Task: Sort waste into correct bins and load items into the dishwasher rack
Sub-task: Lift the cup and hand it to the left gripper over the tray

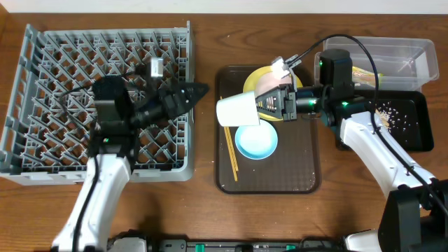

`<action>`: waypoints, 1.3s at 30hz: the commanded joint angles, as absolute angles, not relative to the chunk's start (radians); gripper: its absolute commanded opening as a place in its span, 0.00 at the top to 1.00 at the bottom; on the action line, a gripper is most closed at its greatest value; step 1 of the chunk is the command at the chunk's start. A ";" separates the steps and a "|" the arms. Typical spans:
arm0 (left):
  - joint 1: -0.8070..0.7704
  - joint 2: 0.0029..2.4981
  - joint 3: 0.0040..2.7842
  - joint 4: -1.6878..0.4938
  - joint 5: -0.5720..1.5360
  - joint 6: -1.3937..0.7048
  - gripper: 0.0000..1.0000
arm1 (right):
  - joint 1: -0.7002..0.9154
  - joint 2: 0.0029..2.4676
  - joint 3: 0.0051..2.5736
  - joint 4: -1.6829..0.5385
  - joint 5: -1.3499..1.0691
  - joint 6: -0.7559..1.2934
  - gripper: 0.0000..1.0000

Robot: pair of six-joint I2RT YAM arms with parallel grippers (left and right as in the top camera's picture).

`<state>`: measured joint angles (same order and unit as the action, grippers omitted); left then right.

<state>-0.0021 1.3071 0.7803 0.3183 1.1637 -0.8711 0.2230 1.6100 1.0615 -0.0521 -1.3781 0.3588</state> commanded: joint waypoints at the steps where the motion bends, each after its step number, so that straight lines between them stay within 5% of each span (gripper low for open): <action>1: 0.001 1.364 0.790 0.386 1.373 -1.082 0.02 | 0.239 1.610 1.074 -0.035 -1.456 0.396 0.99; 6: -0.001 1.384 0.790 0.428 1.450 -1.125 0.09 | 0.239 1.610 1.074 -0.033 -1.433 0.396 0.99; 26: -0.144 1.384 0.790 0.582 1.426 -1.315 0.11 | 0.239 1.610 1.074 -0.033 -1.402 0.396 0.99; 37: -0.202 1.384 0.790 0.582 1.394 -1.322 0.26 | 0.243 1.610 1.074 -0.033 -1.387 0.396 0.99; 39: -0.202 1.384 0.790 0.582 1.393 -1.322 0.35 | 0.244 1.610 1.074 -0.033 -1.380 0.396 0.99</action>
